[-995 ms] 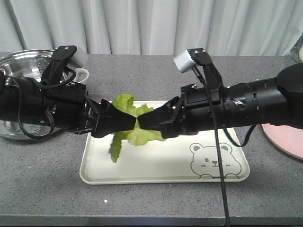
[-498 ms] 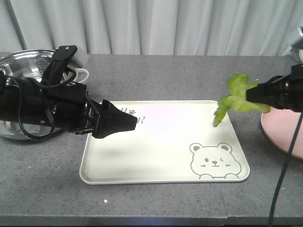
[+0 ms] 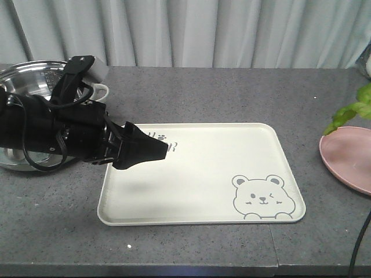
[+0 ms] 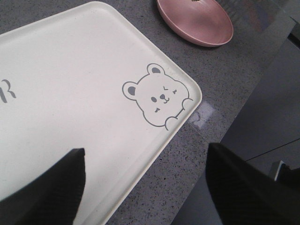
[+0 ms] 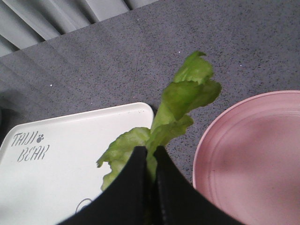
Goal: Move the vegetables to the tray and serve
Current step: 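Carry the leaf with the right gripper and drop it onto the pink plate, then lower the right gripper to the pink plate rim and grasp it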
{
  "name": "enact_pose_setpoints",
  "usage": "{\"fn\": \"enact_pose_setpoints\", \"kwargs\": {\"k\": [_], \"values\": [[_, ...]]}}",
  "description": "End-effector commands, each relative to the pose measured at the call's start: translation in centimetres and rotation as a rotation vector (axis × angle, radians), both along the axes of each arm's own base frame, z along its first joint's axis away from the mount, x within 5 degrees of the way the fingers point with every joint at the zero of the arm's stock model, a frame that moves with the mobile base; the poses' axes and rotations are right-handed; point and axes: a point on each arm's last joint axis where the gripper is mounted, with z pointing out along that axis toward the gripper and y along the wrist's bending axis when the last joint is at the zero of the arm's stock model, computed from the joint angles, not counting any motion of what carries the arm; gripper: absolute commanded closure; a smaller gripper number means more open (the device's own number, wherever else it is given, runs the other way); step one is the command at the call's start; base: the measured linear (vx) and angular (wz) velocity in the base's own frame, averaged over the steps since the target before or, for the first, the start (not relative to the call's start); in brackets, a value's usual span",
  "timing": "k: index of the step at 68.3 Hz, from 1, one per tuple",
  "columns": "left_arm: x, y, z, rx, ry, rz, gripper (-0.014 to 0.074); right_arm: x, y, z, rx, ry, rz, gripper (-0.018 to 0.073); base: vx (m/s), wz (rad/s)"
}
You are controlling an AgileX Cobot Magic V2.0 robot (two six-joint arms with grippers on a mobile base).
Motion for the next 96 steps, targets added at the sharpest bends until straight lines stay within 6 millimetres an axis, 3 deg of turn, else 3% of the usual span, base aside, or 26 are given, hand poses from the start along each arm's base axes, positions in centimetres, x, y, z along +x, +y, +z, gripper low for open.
{"fn": "enact_pose_setpoints", "kwargs": {"k": [1, 34, 42, 51, 59, 70, 82, 96], "values": [[-0.3, -0.1, 1.9, -0.071, -0.040, 0.019, 0.0073, 0.3, -0.8, 1.3, 0.037, -0.084, -0.009, 0.0562, 0.00, 0.00], [-0.3, -0.1, 1.9, -0.071, -0.040, 0.019, 0.0073, 2.9, -3.3, -4.2, 0.024, 0.075, -0.036, 0.0541, 0.00, 0.00], [-0.3, -0.1, 1.9, -0.071, -0.040, 0.019, 0.0073, 2.6, -3.8, -5.2, -0.001, 0.167, -0.064, 0.0468, 0.00, 0.00], [-0.3, -0.1, 1.9, -0.071, -0.040, 0.019, 0.0073, 2.2, -4.3, -5.9, -0.051, 0.258, -0.109, 0.0318, 0.00, 0.00], [-0.3, -0.1, 1.9, -0.071, -0.040, 0.019, 0.0073, 1.9, -4.6, -6.2, -0.080, 0.304, -0.126, 0.0188, 0.00, 0.00], [-0.3, -0.1, 1.9, -0.071, -0.040, 0.019, 0.0073, 1.8, -4.7, -6.3, -0.097, 0.324, -0.130, 0.0086, 0.00, 0.00], [-0.3, -0.1, 1.9, -0.071, -0.040, 0.019, 0.0073, 1.6, -5.2, -6.5, -0.147, 0.349, -0.154, 0.0066, 0.00, 0.00], [-0.3, -0.1, 1.9, -0.071, -0.040, 0.019, 0.0073, 2.1, -6.2, -4.1, -0.211, 0.350, -0.204, 0.0066, 0.00, 0.00]]}}
